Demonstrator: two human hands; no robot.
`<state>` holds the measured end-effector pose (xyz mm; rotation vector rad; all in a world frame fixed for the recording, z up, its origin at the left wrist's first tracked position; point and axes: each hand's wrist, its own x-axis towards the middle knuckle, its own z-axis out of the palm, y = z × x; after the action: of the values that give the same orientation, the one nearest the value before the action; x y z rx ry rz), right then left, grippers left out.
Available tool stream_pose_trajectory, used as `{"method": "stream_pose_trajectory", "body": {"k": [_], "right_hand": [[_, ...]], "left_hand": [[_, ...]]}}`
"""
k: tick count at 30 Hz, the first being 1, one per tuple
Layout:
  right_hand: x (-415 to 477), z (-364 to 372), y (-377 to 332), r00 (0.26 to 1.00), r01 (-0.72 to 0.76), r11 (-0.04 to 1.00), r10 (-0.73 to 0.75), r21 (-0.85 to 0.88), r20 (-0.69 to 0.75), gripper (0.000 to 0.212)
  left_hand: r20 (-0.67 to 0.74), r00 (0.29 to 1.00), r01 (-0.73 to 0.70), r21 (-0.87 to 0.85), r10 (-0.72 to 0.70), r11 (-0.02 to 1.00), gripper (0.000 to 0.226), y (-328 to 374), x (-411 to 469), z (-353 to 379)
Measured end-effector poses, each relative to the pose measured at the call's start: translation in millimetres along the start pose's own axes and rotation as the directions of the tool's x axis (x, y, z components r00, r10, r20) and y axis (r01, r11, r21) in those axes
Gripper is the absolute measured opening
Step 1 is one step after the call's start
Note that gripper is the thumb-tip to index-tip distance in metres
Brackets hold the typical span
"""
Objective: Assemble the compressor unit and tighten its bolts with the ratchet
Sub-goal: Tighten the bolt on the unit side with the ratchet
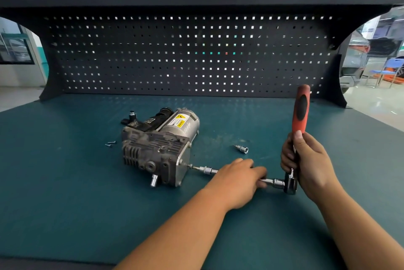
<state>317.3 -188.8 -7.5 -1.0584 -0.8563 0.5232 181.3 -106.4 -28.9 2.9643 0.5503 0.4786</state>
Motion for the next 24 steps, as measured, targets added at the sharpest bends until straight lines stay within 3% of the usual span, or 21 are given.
{"method": "stream_pose_trajectory", "body": {"k": [12, 20, 24], "right_hand": [[-2.8, -1.7, -0.8, 0.999, 0.012, 0.995, -0.016, 0.096, 0.042, 0.043], [1.5, -0.5, 2.8, 0.998, -0.060, 0.994, 0.063, 0.096, -0.030, 0.041], [-4.6, 2.8, -0.1, 0.999, -0.014, 0.999, 0.013, 0.040, 0.039, 0.041]], "left_hand": [[0.008, 1.000, 0.007, -0.015, -0.007, 1.000, 0.024, -0.5, 1.4, -2.4], [0.057, 0.998, 0.032, -0.014, -0.031, 0.999, 0.026, -2.0, 1.9, -2.8], [0.077, 0.995, 0.059, -0.034, -0.057, 0.998, 0.025, -2.5, 1.9, -2.8]]}}
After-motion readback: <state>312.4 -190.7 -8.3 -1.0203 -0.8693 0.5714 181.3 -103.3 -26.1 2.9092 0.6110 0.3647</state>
